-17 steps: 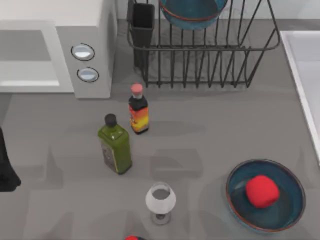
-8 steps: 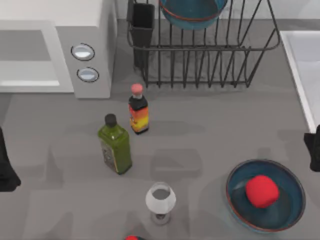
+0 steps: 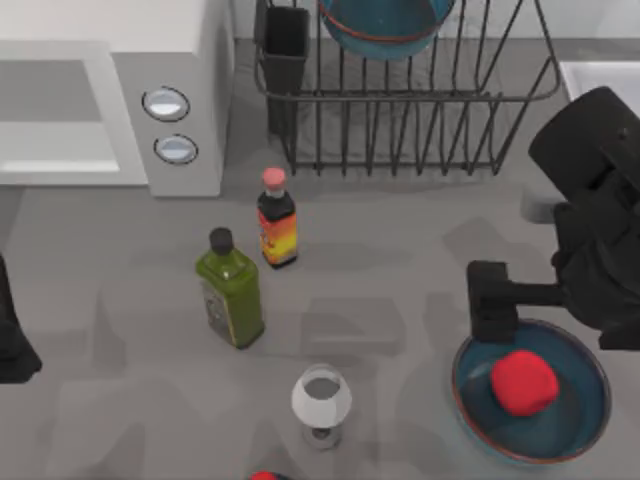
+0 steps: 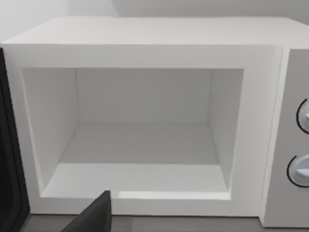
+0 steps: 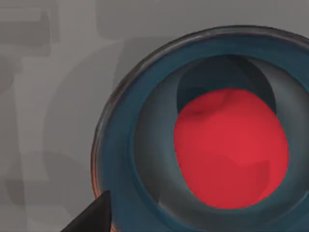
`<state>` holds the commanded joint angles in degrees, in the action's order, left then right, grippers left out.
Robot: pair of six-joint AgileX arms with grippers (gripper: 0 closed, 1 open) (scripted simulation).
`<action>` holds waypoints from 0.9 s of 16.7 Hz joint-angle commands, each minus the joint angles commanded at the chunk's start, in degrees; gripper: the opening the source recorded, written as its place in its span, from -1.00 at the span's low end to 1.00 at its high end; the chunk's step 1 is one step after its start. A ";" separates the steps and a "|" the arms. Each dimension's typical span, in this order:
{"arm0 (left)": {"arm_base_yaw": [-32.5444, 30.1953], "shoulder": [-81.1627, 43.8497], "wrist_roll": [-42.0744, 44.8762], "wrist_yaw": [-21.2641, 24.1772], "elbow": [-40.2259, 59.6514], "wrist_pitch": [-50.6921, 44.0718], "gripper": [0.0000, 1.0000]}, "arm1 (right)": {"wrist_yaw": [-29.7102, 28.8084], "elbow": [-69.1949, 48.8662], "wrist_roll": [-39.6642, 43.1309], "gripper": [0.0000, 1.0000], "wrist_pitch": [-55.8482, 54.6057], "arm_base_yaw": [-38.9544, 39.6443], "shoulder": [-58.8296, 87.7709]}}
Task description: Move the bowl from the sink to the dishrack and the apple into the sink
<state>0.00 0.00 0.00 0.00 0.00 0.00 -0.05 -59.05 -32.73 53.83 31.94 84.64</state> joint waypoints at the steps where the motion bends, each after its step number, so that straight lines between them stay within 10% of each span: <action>1: 0.00 0.00 0.00 0.00 0.00 0.00 1.00 | 0.02 -2.37 -1.29 1.00 2.16 1.32 3.21; 15: 0.00 0.00 0.00 0.00 0.00 0.00 1.00 | 0.08 -5.84 -4.69 1.00 3.15 4.62 13.19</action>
<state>0.00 0.00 0.00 0.00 0.00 0.00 0.03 -64.88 -37.42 56.98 36.56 97.83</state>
